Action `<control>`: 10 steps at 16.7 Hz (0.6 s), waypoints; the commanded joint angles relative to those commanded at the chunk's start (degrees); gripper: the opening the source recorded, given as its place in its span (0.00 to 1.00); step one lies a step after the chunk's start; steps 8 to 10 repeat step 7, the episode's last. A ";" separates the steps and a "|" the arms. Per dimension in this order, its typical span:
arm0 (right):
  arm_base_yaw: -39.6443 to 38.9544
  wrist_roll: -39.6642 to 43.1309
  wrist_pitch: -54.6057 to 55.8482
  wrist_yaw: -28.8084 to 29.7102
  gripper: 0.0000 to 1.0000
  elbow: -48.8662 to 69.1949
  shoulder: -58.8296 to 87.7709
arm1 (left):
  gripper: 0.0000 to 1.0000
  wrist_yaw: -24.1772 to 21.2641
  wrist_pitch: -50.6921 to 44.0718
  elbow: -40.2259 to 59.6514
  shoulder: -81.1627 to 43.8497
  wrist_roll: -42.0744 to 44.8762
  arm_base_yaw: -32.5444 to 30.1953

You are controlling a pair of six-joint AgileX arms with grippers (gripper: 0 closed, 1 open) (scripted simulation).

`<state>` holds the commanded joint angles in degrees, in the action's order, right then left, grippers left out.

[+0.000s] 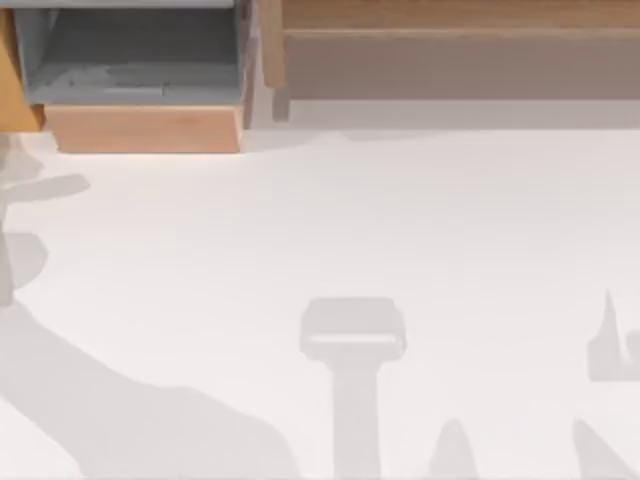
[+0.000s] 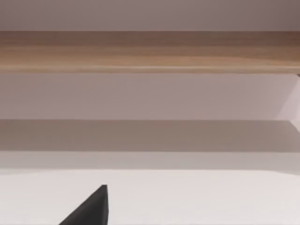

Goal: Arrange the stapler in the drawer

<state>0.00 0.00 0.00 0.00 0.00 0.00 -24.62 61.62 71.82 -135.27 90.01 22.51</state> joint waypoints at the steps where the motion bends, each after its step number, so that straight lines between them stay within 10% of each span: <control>1: 0.00 0.00 0.00 0.00 1.00 0.00 0.00 | 0.98 0.00 0.00 0.00 0.00 0.00 0.00; 10: 0.00 0.00 0.00 0.00 1.00 0.00 0.00 | 1.00 0.00 0.00 0.00 0.00 0.00 0.00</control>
